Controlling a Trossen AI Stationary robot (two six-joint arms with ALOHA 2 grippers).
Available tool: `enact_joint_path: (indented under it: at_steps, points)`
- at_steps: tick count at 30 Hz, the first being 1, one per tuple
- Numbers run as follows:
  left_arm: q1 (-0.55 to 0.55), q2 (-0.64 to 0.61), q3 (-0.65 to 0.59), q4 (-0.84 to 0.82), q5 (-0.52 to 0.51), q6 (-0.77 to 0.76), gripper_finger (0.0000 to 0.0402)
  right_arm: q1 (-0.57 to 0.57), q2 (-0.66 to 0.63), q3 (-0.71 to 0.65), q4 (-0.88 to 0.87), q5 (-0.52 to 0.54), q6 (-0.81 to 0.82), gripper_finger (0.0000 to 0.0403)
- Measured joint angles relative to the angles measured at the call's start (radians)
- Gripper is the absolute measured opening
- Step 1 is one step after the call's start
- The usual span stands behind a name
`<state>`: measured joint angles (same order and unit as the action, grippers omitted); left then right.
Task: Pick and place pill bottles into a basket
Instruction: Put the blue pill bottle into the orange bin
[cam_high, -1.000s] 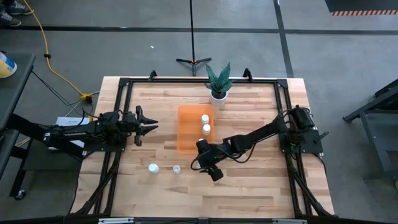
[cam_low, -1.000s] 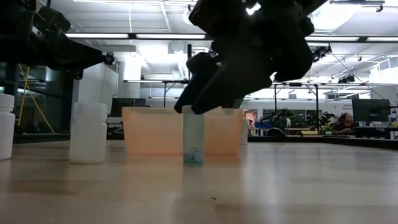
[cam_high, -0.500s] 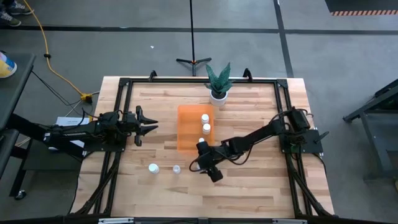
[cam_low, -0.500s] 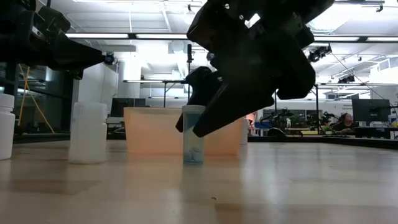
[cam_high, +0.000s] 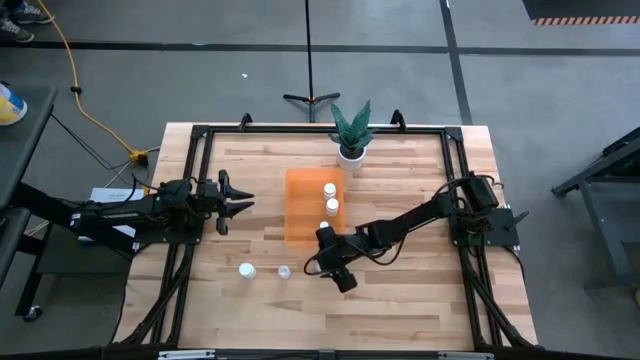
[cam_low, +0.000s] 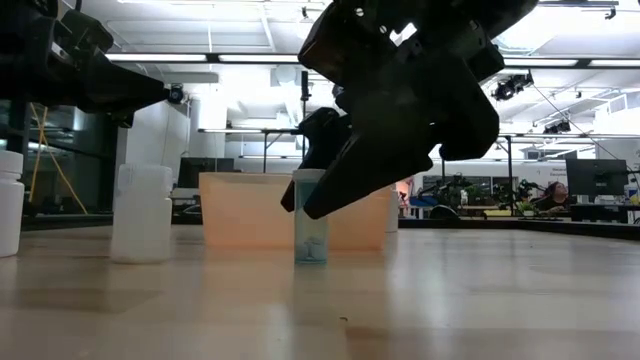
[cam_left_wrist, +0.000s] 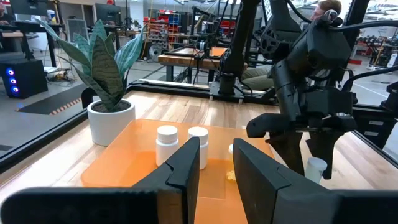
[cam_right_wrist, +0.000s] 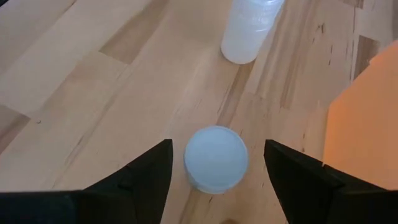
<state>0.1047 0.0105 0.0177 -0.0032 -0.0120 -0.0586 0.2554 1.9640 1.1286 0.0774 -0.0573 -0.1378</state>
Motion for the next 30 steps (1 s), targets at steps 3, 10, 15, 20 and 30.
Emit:
enact_joint_path:
  at_steps: [3,10,15,20,30]
  points:
    - [0.0,0.0,0.0,0.0,0.0,0.0,0.0133,0.0,0.0,0.0,0.0,0.004,0.001,0.0228]
    - [0.0,0.0,0.0,0.0,0.0,0.0,0.0133,0.0,0.0,0.0,0.001,0.003,0.003,0.0196]
    - [0.0,0.0,0.0,0.0,0.0,0.0,0.0133,0.0,0.0,0.003,-0.005,-0.026,0.007,0.0176]
    - [0.0,0.0,0.0,0.0,0.0,0.0,0.0133,0.0,0.0,0.003,-0.005,-0.029,0.008,0.0153]
    - [0.0,0.0,0.0,0.0,0.0,0.0,0.0133,0.0,-0.035,0.004,-0.014,-0.029,0.008,0.0107]
